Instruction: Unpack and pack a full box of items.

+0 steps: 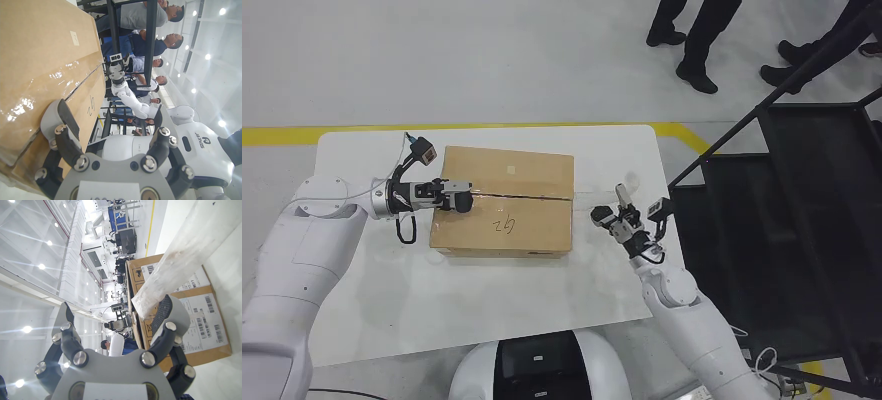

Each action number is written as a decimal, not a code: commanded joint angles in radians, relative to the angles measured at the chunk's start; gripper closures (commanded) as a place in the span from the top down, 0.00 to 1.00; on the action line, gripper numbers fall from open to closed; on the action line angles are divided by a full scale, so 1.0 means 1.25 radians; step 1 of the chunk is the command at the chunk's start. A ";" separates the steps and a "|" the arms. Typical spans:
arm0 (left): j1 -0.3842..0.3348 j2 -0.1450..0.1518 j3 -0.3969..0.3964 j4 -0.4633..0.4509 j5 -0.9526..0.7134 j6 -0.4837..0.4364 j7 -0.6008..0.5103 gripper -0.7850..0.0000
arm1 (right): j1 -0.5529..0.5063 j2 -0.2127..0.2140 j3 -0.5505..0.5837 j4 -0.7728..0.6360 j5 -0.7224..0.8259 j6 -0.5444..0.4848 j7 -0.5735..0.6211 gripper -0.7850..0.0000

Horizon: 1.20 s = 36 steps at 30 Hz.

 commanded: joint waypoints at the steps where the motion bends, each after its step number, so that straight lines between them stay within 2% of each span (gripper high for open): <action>1: 0.000 0.000 0.000 0.000 0.000 0.000 0.000 1.00 | -0.002 -0.001 0.002 -0.005 -0.004 -0.003 -0.010 1.00; 9: 0.000 0.000 0.000 0.000 0.000 0.000 0.000 1.00 | -0.004 -0.003 -0.009 0.016 0.035 0.122 0.014 1.00; 16: 0.000 0.000 0.000 0.000 0.000 0.000 0.000 1.00 | 0.016 -0.009 -0.029 0.048 0.043 0.174 0.020 1.00; 25: 0.000 0.000 0.000 0.000 0.000 0.000 0.000 1.00 | 0.079 -0.027 -0.080 0.083 0.043 0.180 -0.006 1.00; 36: 0.000 0.000 0.000 0.000 0.000 0.000 0.000 1.00 | 0.137 -0.051 -0.100 0.163 0.076 0.077 -0.064 1.00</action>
